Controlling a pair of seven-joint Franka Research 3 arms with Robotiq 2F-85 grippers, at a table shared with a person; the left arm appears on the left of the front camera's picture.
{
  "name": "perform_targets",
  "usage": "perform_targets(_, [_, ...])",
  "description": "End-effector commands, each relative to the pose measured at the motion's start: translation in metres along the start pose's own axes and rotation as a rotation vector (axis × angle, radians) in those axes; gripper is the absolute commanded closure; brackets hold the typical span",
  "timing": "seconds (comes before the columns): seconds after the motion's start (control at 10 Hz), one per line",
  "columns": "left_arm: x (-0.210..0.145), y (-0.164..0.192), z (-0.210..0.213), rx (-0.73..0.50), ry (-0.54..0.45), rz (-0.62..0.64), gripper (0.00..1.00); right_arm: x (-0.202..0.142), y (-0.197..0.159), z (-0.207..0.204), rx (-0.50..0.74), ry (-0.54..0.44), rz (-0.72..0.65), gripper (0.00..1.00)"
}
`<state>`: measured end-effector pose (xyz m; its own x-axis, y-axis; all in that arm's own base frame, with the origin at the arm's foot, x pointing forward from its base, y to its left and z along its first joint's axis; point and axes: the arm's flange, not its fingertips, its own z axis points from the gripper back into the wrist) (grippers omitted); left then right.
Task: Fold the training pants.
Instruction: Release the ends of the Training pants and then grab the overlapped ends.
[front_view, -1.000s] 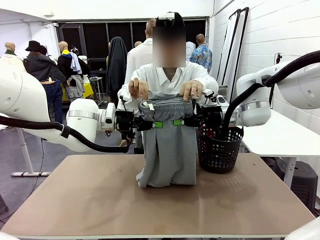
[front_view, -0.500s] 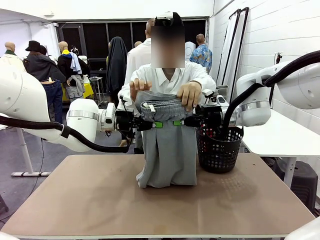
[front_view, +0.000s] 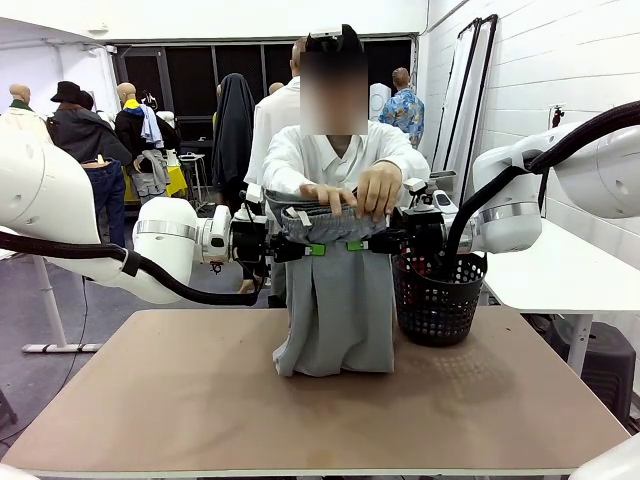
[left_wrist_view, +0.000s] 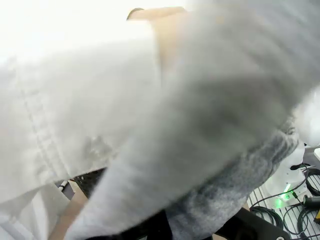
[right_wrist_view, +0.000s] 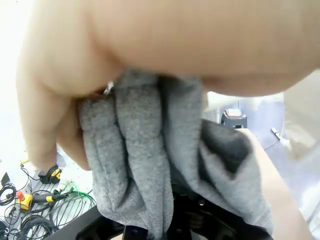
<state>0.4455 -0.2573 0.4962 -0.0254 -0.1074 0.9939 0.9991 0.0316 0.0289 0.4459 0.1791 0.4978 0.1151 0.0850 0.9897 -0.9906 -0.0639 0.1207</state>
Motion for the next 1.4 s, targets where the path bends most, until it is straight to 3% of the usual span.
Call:
perform_targets(0.0, [0.0024,-0.0011,0.0000,0.016,-0.015,0.005,1.00,0.0022,0.0019,-0.0007,0.002,0.000,0.006,1.00])
perform_targets(1.3, [0.0024,-0.0011,0.0000,0.016,-0.015,0.005,1.00,0.0022,0.0019,-0.0007,0.002,0.000,0.006,1.00])
